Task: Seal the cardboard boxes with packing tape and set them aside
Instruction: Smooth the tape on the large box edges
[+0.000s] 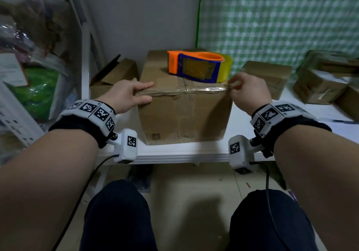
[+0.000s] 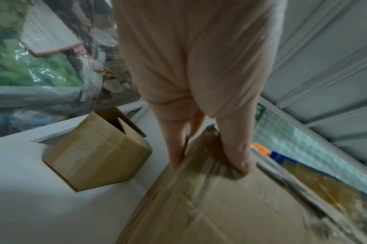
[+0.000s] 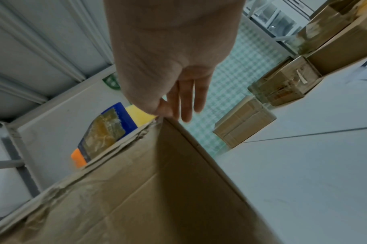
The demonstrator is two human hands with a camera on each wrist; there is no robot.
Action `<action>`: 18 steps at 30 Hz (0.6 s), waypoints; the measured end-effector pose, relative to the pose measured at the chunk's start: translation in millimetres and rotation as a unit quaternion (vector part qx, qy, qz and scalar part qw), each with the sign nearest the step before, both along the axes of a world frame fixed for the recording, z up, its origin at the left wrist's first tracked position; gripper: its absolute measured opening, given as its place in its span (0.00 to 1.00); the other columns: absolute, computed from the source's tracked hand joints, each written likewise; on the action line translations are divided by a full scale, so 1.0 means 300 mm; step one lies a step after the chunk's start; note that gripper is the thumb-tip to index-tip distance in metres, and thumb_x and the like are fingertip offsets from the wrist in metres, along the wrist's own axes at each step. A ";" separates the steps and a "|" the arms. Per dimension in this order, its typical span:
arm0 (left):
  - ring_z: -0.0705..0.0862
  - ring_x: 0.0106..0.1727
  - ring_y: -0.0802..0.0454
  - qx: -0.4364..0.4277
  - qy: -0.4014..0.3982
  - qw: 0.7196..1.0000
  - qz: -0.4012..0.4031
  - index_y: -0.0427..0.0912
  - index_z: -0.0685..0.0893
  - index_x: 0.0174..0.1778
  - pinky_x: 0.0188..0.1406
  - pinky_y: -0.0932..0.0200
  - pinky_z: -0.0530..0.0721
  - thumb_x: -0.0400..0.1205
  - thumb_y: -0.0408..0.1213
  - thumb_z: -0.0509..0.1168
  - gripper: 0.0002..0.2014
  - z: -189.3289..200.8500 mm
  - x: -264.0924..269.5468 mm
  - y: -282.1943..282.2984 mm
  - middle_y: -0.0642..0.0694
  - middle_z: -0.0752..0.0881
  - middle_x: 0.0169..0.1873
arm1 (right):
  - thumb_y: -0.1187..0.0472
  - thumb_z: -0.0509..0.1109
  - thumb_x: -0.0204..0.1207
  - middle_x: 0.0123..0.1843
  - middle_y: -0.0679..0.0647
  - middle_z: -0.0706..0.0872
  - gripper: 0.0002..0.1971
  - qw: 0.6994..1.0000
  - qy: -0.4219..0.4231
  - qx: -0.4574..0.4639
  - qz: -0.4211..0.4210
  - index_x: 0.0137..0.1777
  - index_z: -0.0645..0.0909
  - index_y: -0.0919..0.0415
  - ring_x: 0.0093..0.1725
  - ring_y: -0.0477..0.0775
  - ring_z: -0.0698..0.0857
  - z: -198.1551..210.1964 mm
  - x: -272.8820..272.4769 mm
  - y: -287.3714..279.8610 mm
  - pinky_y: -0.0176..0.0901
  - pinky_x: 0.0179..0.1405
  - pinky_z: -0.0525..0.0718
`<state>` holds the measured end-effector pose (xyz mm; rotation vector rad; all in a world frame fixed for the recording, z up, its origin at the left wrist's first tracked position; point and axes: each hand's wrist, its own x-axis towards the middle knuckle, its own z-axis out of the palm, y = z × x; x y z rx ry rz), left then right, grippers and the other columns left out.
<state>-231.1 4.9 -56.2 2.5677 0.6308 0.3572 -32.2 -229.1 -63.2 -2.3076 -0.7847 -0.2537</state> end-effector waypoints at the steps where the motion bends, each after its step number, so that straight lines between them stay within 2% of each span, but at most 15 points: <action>1: 0.76 0.66 0.57 -0.015 -0.002 1.000 -0.003 0.55 0.74 0.74 0.65 0.64 0.70 0.78 0.40 0.70 0.27 0.007 0.000 0.003 0.44 0.77 0.71 | 0.60 0.65 0.75 0.56 0.52 0.87 0.16 1.000 -0.024 0.011 -0.015 0.62 0.79 0.51 0.54 0.56 0.84 0.014 -0.010 0.011 0.44 0.48 0.79; 3: 0.79 0.46 0.66 -0.040 -0.004 0.999 -0.011 0.55 0.75 0.73 0.47 0.72 0.74 0.77 0.38 0.72 0.27 0.020 0.002 0.011 0.52 0.81 0.59 | 0.54 0.65 0.75 0.65 0.53 0.81 0.22 0.996 -0.081 0.034 -0.016 0.70 0.73 0.52 0.63 0.57 0.80 0.044 -0.036 0.046 0.48 0.55 0.77; 4: 0.78 0.42 0.68 -0.047 -0.004 0.999 -0.012 0.55 0.76 0.73 0.43 0.73 0.73 0.77 0.38 0.72 0.27 0.024 0.004 0.017 0.54 0.81 0.56 | 0.51 0.64 0.75 0.70 0.54 0.78 0.26 0.993 -0.109 0.034 0.005 0.74 0.69 0.53 0.68 0.57 0.77 0.060 -0.047 0.071 0.50 0.61 0.75; 6: 0.77 0.43 0.69 -0.059 -0.006 0.998 -0.013 0.55 0.76 0.73 0.48 0.70 0.73 0.77 0.37 0.72 0.28 0.025 0.008 0.025 0.55 0.81 0.55 | 0.47 0.65 0.76 0.78 0.55 0.69 0.34 0.988 -0.145 -0.015 0.054 0.80 0.61 0.55 0.78 0.57 0.66 0.082 -0.050 0.127 0.54 0.76 0.65; 7: 0.77 0.44 0.68 -0.058 -0.007 0.998 -0.012 0.54 0.76 0.73 0.51 0.69 0.71 0.77 0.37 0.72 0.28 0.025 0.010 0.024 0.55 0.81 0.56 | 0.45 0.65 0.76 0.81 0.55 0.65 0.37 0.987 -0.140 -0.052 0.064 0.82 0.58 0.55 0.81 0.59 0.61 0.090 -0.042 0.153 0.58 0.80 0.60; 9: 0.78 0.45 0.64 -0.055 -0.005 0.998 -0.012 0.54 0.76 0.73 0.49 0.72 0.71 0.76 0.37 0.73 0.28 0.027 0.017 0.023 0.54 0.82 0.54 | 0.47 0.67 0.76 0.80 0.58 0.66 0.39 0.987 -0.096 -0.108 0.067 0.83 0.55 0.56 0.81 0.62 0.59 0.103 -0.021 0.189 0.62 0.79 0.61; 11: 0.81 0.46 0.60 -0.058 -0.001 0.998 -0.016 0.54 0.76 0.73 0.48 0.72 0.73 0.76 0.38 0.73 0.28 0.028 0.026 0.025 0.48 0.85 0.55 | 0.51 0.69 0.75 0.75 0.61 0.71 0.34 0.985 -0.089 -0.136 0.062 0.80 0.62 0.59 0.76 0.65 0.65 0.111 0.000 0.206 0.60 0.74 0.67; 13: 0.82 0.55 0.56 -0.051 0.002 0.998 -0.022 0.55 0.76 0.73 0.54 0.69 0.71 0.76 0.38 0.73 0.28 0.028 0.036 0.025 0.47 0.85 0.60 | 0.53 0.70 0.76 0.71 0.63 0.73 0.29 0.981 -0.107 -0.155 0.049 0.75 0.68 0.61 0.72 0.67 0.66 0.119 0.012 0.213 0.58 0.69 0.69; 14: 0.82 0.59 0.53 -0.052 0.000 0.998 -0.024 0.54 0.76 0.73 0.53 0.69 0.71 0.77 0.38 0.73 0.28 0.029 0.043 0.025 0.47 0.85 0.61 | 0.53 0.71 0.76 0.70 0.63 0.73 0.29 0.980 -0.111 -0.161 0.039 0.74 0.70 0.61 0.72 0.67 0.66 0.123 0.017 0.215 0.58 0.68 0.70; 16: 0.80 0.57 0.52 -0.060 -0.006 0.998 -0.031 0.53 0.75 0.74 0.47 0.63 0.75 0.77 0.37 0.72 0.28 0.030 0.058 0.020 0.48 0.85 0.59 | 0.51 0.72 0.75 0.69 0.63 0.74 0.30 0.981 -0.108 -0.161 0.018 0.73 0.71 0.62 0.71 0.67 0.66 0.125 0.026 0.216 0.58 0.66 0.72; 17: 0.78 0.58 0.53 -0.063 -0.007 0.997 -0.037 0.53 0.75 0.74 0.51 0.60 0.76 0.77 0.37 0.72 0.28 0.028 0.069 0.014 0.49 0.83 0.60 | 0.51 0.73 0.74 0.68 0.63 0.75 0.30 0.982 -0.104 -0.155 0.007 0.73 0.71 0.62 0.71 0.67 0.66 0.125 0.028 0.214 0.59 0.65 0.73; 18: 0.78 0.62 0.52 -0.062 -0.006 0.997 -0.045 0.54 0.74 0.74 0.57 0.61 0.75 0.77 0.37 0.72 0.29 0.023 0.083 0.010 0.48 0.83 0.62 | 0.51 0.74 0.74 0.67 0.62 0.75 0.29 0.984 -0.100 -0.145 -0.005 0.72 0.72 0.61 0.72 0.66 0.66 0.125 0.030 0.210 0.60 0.63 0.74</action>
